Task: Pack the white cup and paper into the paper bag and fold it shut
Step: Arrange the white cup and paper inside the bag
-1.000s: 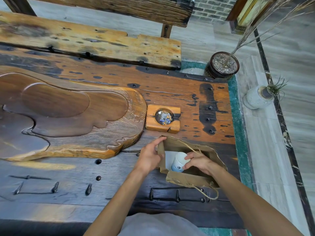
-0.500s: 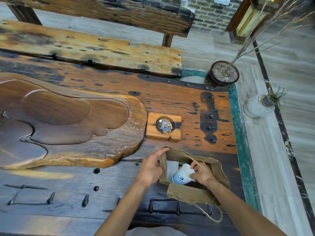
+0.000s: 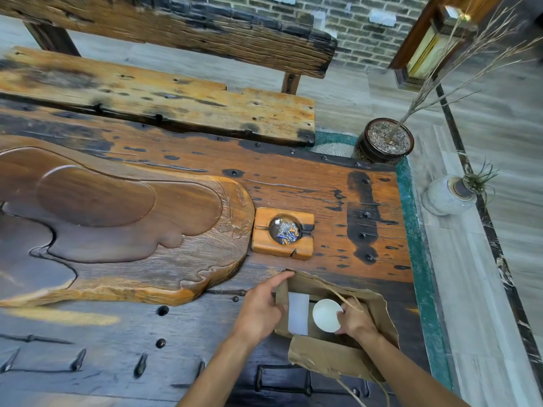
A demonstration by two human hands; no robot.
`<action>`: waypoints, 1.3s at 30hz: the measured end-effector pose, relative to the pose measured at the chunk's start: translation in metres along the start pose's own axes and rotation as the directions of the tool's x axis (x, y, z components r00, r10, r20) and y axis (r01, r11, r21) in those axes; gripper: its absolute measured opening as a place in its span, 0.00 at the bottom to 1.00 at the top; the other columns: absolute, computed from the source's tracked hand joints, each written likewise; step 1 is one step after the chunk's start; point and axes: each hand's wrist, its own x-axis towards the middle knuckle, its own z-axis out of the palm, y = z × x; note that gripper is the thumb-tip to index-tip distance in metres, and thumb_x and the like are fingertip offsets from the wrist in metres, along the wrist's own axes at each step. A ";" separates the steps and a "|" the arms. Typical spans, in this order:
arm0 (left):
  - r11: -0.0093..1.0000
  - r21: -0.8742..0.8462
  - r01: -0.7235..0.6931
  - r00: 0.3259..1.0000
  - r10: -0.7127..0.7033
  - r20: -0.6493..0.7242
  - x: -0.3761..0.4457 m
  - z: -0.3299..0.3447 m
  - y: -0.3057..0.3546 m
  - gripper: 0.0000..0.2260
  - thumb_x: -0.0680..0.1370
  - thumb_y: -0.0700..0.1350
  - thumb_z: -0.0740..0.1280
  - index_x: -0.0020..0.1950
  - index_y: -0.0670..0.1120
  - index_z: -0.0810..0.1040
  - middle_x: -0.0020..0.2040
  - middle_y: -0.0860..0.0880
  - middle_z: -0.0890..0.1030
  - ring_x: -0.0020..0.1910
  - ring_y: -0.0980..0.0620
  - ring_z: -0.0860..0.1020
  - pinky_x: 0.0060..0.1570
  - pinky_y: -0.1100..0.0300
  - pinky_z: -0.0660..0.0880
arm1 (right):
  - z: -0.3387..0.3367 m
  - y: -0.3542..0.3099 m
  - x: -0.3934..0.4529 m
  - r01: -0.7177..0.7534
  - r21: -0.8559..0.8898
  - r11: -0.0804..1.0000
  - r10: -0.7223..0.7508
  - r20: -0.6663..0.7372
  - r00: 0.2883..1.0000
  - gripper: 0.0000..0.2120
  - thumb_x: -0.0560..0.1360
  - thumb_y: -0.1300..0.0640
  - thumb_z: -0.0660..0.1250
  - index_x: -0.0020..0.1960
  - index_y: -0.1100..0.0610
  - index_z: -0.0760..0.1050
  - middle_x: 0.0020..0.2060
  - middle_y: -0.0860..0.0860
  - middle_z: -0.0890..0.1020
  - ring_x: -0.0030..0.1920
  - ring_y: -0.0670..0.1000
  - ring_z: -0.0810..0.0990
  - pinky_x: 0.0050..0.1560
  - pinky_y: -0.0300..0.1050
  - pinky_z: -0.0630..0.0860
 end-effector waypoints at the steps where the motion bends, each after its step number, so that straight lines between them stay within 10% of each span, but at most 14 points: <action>1: 1.000 0.005 -0.009 1.000 0.009 0.004 0.000 0.000 0.002 0.27 0.77 0.27 0.62 0.72 0.51 0.71 0.64 0.31 0.75 0.28 0.65 0.78 0.27 0.77 0.69 | 0.000 -0.001 0.000 0.001 -0.014 1.000 -0.001 -0.011 1.000 0.03 0.76 0.65 0.65 0.48 0.60 0.72 0.56 0.59 0.76 0.52 0.57 0.76 0.27 0.41 0.78; 8: 0.999 0.027 -0.031 1.000 0.031 0.001 0.004 -0.001 -0.001 0.28 0.77 0.28 0.63 0.71 0.52 0.72 0.62 0.31 0.76 0.24 0.67 0.74 0.26 0.76 0.67 | 0.004 -0.006 0.006 -0.018 -0.182 0.983 0.019 0.004 1.000 0.13 0.74 0.66 0.69 0.59 0.62 0.75 0.62 0.59 0.78 0.63 0.59 0.77 0.40 0.41 0.77; 12: 1.000 0.008 -0.003 1.000 0.003 -0.009 0.003 0.001 -0.005 0.28 0.77 0.28 0.63 0.72 0.53 0.71 0.44 0.44 0.83 0.26 0.64 0.77 0.27 0.75 0.68 | 0.007 -0.008 0.010 0.000 -0.209 0.978 -0.001 -0.003 1.000 0.16 0.75 0.64 0.70 0.62 0.63 0.73 0.63 0.59 0.78 0.65 0.59 0.76 0.56 0.46 0.78; 18: 1.000 -0.028 -0.007 1.000 0.008 0.024 -0.001 -0.001 0.010 0.27 0.77 0.26 0.61 0.72 0.49 0.71 0.64 0.28 0.72 0.33 0.71 0.79 0.27 0.77 0.68 | 0.006 -0.006 0.007 0.012 -0.090 0.996 -0.009 0.035 0.999 0.21 0.76 0.61 0.68 0.67 0.63 0.69 0.63 0.61 0.76 0.61 0.63 0.78 0.31 0.43 0.83; 22: 1.000 -0.001 -0.007 1.000 0.007 0.008 -0.002 0.001 0.007 0.28 0.77 0.27 0.62 0.71 0.51 0.72 0.43 0.41 0.83 0.22 0.68 0.72 0.26 0.77 0.67 | 0.003 -0.003 0.001 -0.026 -0.033 0.999 0.028 0.073 0.997 0.24 0.74 0.56 0.72 0.67 0.62 0.69 0.56 0.56 0.75 0.55 0.59 0.79 0.43 0.52 0.85; 26: 1.000 0.002 0.010 1.000 -0.010 -0.002 -0.006 0.003 0.006 0.28 0.76 0.26 0.62 0.71 0.50 0.72 0.59 0.31 0.78 0.23 0.69 0.73 0.27 0.77 0.68 | -0.001 -0.004 -0.008 -0.027 -0.033 0.999 0.031 0.105 0.994 0.27 0.72 0.52 0.74 0.67 0.60 0.69 0.52 0.53 0.74 0.49 0.55 0.78 0.42 0.49 0.84; 29: 1.000 -0.004 -0.011 1.000 0.011 -0.008 -0.006 0.005 0.001 0.28 0.76 0.26 0.62 0.71 0.51 0.72 0.39 0.48 0.81 0.23 0.69 0.73 0.27 0.77 0.68 | -0.008 -0.006 -0.017 -0.009 -0.081 0.997 0.020 0.138 0.990 0.28 0.73 0.47 0.73 0.67 0.57 0.70 0.51 0.52 0.76 0.48 0.53 0.78 0.35 0.41 0.79; 32: 1.000 0.021 -0.016 1.000 0.016 -0.004 -0.008 0.007 0.001 0.28 0.76 0.26 0.62 0.70 0.52 0.72 0.30 0.58 0.68 0.21 0.68 0.72 0.26 0.77 0.67 | -0.014 -0.001 -0.023 0.022 -0.113 0.993 -0.007 0.137 0.991 0.29 0.71 0.42 0.72 0.65 0.56 0.71 0.56 0.52 0.78 0.51 0.51 0.76 0.52 0.44 0.79; 39: 0.990 0.135 -0.029 0.999 0.032 -0.021 -0.009 0.013 -0.001 0.31 0.75 0.25 0.59 0.71 0.53 0.71 0.44 0.39 0.83 0.22 0.68 0.73 0.27 0.77 0.69 | -0.041 -0.001 -0.071 0.110 -0.088 0.990 -0.087 0.233 0.968 0.34 0.62 0.26 0.64 0.55 0.51 0.75 0.50 0.47 0.77 0.50 0.48 0.76 0.53 0.41 0.73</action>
